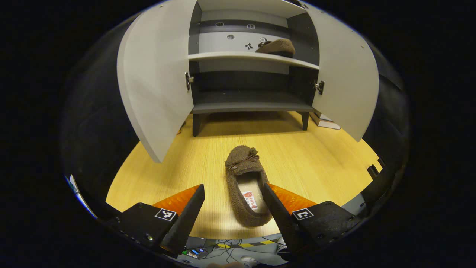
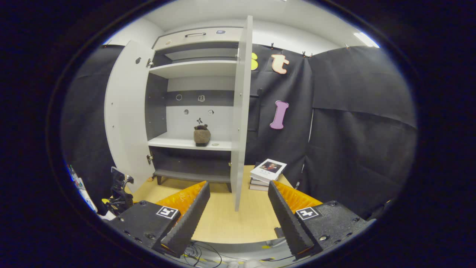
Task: Grab one shoe with the right hand and put it into the shoe cabinet, grab the other shoe with the left hand and put it into the shoe cabinet; then close the right door with the right hand and the left door with the left hand.
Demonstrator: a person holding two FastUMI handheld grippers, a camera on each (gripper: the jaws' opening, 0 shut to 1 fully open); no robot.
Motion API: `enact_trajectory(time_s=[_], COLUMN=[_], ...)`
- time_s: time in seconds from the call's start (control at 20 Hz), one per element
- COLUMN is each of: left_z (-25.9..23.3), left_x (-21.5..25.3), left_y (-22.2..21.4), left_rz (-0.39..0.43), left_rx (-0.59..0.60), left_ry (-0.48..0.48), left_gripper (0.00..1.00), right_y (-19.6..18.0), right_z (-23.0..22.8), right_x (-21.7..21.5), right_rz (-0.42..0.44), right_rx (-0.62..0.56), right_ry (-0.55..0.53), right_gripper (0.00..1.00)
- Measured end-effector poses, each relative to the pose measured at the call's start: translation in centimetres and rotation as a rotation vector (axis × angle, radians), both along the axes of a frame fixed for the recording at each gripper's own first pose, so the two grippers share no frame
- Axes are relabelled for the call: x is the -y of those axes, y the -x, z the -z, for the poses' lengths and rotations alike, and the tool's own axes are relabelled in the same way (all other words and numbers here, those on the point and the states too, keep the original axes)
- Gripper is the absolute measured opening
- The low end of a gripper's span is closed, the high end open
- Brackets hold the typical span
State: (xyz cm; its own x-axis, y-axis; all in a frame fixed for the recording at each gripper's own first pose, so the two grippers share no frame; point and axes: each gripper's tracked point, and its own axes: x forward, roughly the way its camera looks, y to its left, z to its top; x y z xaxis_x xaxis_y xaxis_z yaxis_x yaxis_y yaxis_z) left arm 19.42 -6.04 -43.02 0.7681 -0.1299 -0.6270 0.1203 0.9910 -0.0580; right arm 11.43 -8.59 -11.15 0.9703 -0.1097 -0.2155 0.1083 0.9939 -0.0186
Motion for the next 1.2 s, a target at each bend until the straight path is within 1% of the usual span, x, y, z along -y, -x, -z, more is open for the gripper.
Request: enact_trajectory(time_s=[0.2,0.4,0.55,0.65,0.7,0.75,0.85,0.9,0.95,1.0,1.05,1.1,1.15,1.2], left_z=[3.5,5.7,7.1,7.5,7.6,7.5,7.6,7.6,7.4,7.2,7.3,7.1,6.8,6.0], left_x=[-0.8,-1.4,-1.3,-0.8,-0.4,-0.1,1.2,1.5,0.7,0.2,0.5,0.6,0.5,0.6], left_y=[-2.7,-5.8,-7.8,-8.8,-9.2,-9.5,-9.6,-9.6,-9.7,-9.9,-10.0,-10.0,-9.8,-9.5], left_rz=[-0.008,-0.008,-0.015,-0.020,-0.020,-0.019,-0.001,-0.010,-0.032,-0.049,-0.042,-0.041,-0.041,-0.034], left_rx=[-0.050,-0.059,-0.059,-0.051,-0.046,-0.037,-0.047,-0.050,-0.052,-0.041,-0.050,-0.059,-0.065,-0.062], left_ry=[-0.024,-0.044,-0.039,-0.018,-0.009,-0.003,0.037,0.031,-0.012,-0.049,-0.052,-0.050,-0.054,-0.052], left_gripper=[0.97,0.97,0.97,0.96,1.00,0.92,0.82,0.72,0.36,0.19,0.08,0.07,0.02,0.01], right_y=[-0.5,-1.1,-1.3,-1.6,-1.6,-1.8,-1.8,-1.8,-1.7,-1.7,-1.5,-1.4,-1.4,-1.2], right_z=[0.8,1.8,2.1,2.0,1.9,1.8,1.8,1.7,1.6,1.5,1.3,1.2,1.1,1.0], right_x=[0.6,1.1,1.4,1.6,1.7,1.7,1.7,1.8,1.7,1.7,1.7,1.5,1.5,1.4], right_rz=[0.024,0.044,0.053,0.059,0.062,0.062,0.060,0.057,0.057,0.055,0.054,0.051,0.049,0.045], right_rx=[-0.030,-0.057,-0.067,-0.065,-0.063,-0.061,-0.060,-0.059,-0.056,-0.050,-0.045,-0.040,-0.037,-0.034], right_ry=[-0.007,-0.013,-0.019,-0.016,-0.015,-0.013,-0.007,-0.007,-0.006,-0.008,-0.012,-0.016,-0.021,-0.024], right_gripper=[1.00,1.00,1.00,1.00,1.00,1.00,1.00,1.00,1.00,1.00,1.00,1.00,1.00,1.00])
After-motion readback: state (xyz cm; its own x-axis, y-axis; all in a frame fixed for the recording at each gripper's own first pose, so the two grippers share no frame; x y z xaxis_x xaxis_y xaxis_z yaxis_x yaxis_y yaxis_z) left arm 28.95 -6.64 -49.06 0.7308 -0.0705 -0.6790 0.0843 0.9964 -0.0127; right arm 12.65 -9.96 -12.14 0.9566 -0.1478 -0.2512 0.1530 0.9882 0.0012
